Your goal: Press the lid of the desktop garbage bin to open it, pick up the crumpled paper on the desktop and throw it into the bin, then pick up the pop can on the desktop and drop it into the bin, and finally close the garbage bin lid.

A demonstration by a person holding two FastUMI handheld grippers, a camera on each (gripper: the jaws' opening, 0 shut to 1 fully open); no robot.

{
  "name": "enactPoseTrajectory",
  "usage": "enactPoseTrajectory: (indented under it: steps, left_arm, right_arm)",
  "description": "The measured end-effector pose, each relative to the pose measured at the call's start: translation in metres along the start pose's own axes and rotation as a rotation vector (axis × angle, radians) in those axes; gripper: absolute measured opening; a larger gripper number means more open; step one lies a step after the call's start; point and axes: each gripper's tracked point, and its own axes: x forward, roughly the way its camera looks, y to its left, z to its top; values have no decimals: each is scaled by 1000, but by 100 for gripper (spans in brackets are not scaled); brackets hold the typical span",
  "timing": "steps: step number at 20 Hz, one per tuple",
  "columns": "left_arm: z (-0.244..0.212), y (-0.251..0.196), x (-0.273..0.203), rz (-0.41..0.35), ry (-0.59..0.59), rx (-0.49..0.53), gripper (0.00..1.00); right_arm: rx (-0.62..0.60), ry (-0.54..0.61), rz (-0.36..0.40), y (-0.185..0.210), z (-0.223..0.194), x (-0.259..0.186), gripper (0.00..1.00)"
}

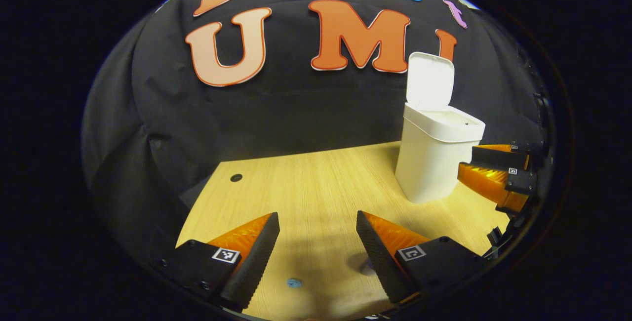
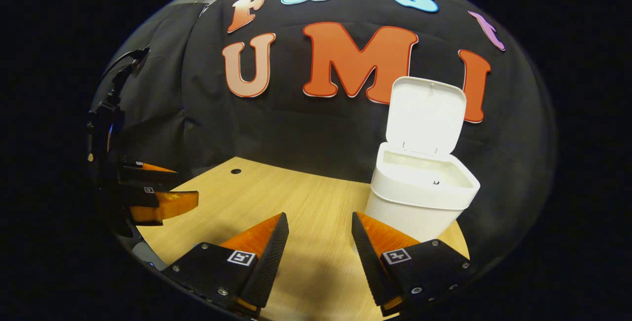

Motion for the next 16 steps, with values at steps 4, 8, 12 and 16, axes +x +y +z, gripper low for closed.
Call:
enactPoseTrajectory:
  steps: [4, 8, 12, 16]
  left_arm:
    - [-25, -3, 6, -27, 87, -43, 100]
    - [-58, 4, 14, -21, 192, -79, 100]
    - [-94, 9, 20, -23, 290, -117, 100]
    - [-134, 19, 25, 1, 380, -117, 100]
  right_arm:
    - [-14, 59, 66, 24, -29, 6, 83]
    - [15, 126, 102, 40, -57, 13, 88]
    - [25, 153, 147, 61, -69, 14, 89]
    - [9, 179, 199, 85, -80, 15, 90]
